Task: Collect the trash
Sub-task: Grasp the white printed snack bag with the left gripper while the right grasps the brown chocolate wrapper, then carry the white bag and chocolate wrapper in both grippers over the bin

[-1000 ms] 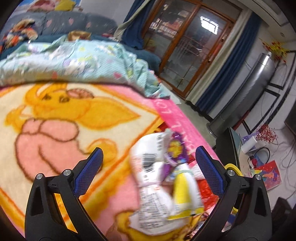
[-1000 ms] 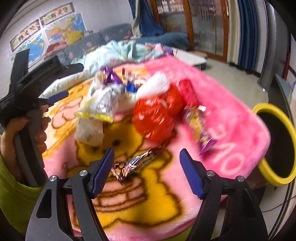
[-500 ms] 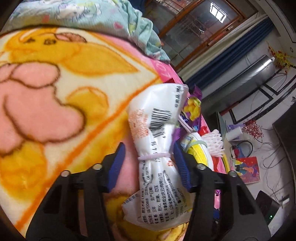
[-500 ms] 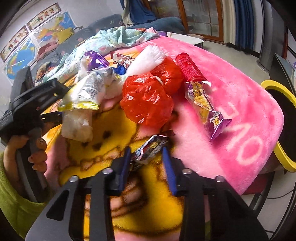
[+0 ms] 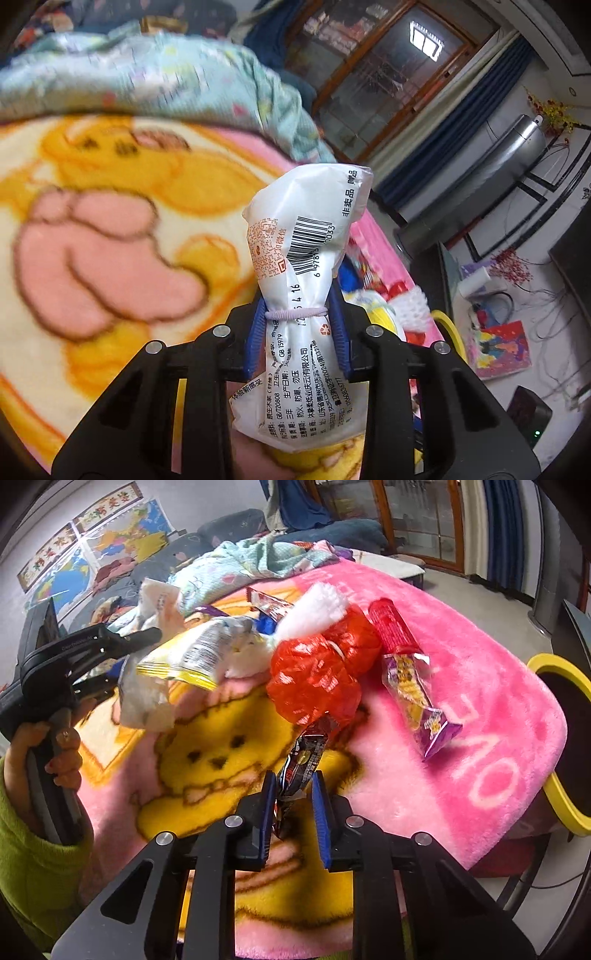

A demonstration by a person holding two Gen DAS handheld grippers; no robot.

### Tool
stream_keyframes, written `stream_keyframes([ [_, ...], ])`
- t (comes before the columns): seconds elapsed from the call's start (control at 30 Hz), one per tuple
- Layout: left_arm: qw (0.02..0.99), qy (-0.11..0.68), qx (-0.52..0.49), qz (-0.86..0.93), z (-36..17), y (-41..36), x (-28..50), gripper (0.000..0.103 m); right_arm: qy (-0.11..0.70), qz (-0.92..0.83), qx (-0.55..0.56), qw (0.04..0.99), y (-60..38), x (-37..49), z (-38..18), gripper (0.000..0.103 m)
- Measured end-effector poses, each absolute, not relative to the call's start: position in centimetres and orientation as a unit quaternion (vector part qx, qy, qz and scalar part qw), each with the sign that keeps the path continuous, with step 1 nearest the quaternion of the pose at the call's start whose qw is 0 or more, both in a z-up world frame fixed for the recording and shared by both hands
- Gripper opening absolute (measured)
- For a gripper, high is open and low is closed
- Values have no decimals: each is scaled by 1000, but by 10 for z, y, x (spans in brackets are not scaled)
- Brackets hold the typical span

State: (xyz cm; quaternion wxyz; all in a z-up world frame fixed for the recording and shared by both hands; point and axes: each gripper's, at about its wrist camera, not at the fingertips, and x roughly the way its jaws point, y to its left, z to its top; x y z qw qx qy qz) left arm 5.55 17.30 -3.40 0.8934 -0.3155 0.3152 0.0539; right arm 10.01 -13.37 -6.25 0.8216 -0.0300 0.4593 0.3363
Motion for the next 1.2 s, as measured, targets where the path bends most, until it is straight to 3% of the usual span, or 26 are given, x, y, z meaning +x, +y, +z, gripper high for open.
stream_keyframes([
  [0.43,931,256,-258,39,22,149,36,24,407,345,-19,846,-145,101,-23,19],
  [1.2,941,280,-177,-74,30,36,80,24,339,267,64,900,-224,149,25,19],
])
